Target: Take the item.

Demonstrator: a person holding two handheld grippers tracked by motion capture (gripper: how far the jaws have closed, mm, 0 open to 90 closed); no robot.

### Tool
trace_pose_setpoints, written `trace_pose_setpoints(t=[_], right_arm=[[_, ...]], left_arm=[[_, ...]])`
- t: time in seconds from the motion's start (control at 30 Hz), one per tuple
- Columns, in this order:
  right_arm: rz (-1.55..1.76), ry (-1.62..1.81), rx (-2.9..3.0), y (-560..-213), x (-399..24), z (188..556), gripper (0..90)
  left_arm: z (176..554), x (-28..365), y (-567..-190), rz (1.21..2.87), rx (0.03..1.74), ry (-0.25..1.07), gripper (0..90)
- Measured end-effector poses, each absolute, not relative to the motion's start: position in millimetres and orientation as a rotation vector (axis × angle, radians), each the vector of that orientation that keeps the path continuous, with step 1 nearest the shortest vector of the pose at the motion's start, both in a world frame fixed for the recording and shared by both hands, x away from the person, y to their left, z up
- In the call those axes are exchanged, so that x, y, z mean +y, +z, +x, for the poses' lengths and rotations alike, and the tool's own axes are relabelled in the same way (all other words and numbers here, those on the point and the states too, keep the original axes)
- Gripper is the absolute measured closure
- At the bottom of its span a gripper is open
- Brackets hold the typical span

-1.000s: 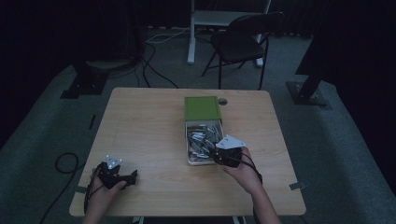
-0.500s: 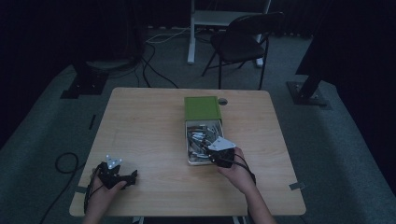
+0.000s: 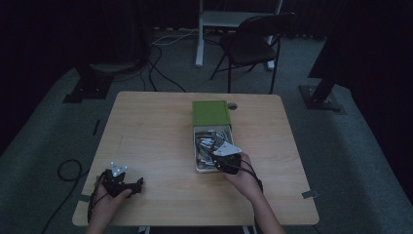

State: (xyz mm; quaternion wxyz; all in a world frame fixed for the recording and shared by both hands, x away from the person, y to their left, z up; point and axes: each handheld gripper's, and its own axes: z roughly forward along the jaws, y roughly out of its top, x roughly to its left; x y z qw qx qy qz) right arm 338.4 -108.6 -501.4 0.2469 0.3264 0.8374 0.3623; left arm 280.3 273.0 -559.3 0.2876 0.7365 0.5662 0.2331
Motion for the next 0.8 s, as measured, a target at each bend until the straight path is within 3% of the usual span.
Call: trace_pose_setpoints(t=[0.2, 0.8], right_arm=[[0.903, 0.967, 2.267, -496.6, -109.3, 337.0, 89.3], [0.920, 1.092, 2.207, -463.2, -118.0, 331.4, 90.0]], left_arm=[[280.3, 272.9, -559.3, 1.966, 1.512, 0.623, 1.7], [280.3, 272.9, -559.2, 1.966, 1.513, 0.622, 1.7]])
